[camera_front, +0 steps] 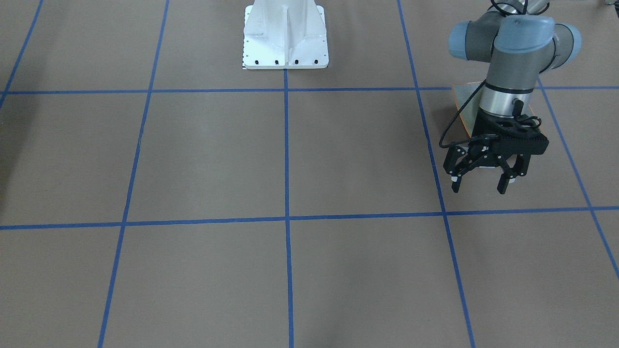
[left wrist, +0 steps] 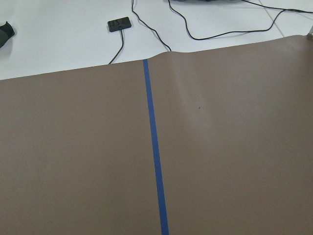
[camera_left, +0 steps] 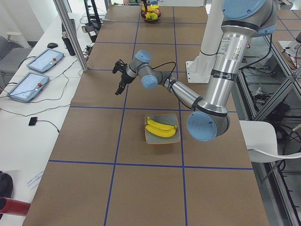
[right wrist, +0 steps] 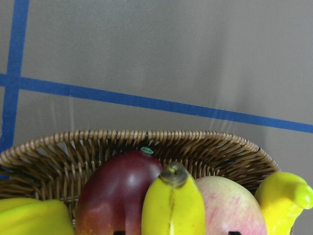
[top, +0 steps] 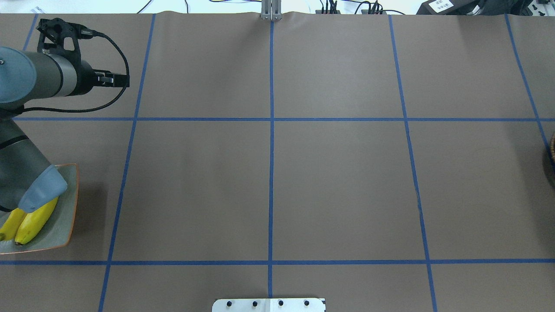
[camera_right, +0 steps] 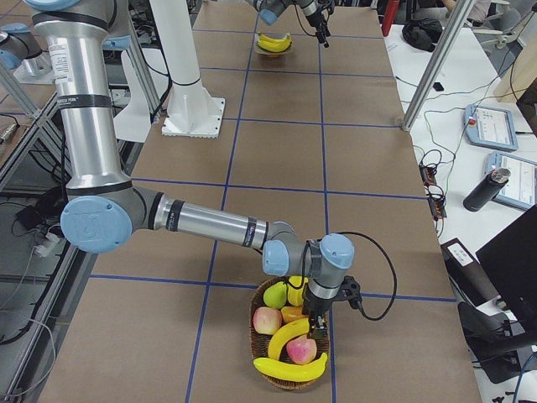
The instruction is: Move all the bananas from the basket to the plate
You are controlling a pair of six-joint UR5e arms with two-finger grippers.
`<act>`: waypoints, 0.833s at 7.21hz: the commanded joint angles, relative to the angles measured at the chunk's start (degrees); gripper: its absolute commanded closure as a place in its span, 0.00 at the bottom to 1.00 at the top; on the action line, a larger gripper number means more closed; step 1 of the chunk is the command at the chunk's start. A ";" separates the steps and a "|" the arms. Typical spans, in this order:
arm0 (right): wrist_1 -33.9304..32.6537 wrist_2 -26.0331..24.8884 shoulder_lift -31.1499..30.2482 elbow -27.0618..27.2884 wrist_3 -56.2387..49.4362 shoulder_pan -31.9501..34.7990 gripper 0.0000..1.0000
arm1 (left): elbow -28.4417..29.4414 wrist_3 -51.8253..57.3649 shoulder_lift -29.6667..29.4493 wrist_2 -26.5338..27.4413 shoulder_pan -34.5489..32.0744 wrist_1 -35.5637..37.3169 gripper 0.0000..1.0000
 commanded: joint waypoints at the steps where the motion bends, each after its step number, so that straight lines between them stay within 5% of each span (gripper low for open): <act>1: 0.00 0.00 0.09 -0.29 -0.09 0.00 0.28 | 0.00 0.03 0.00 0.00 -0.02 0.00 0.01; 6: -0.09 0.17 0.27 -0.82 -0.44 0.00 0.31 | -0.18 0.03 -0.35 0.00 -0.02 0.09 0.01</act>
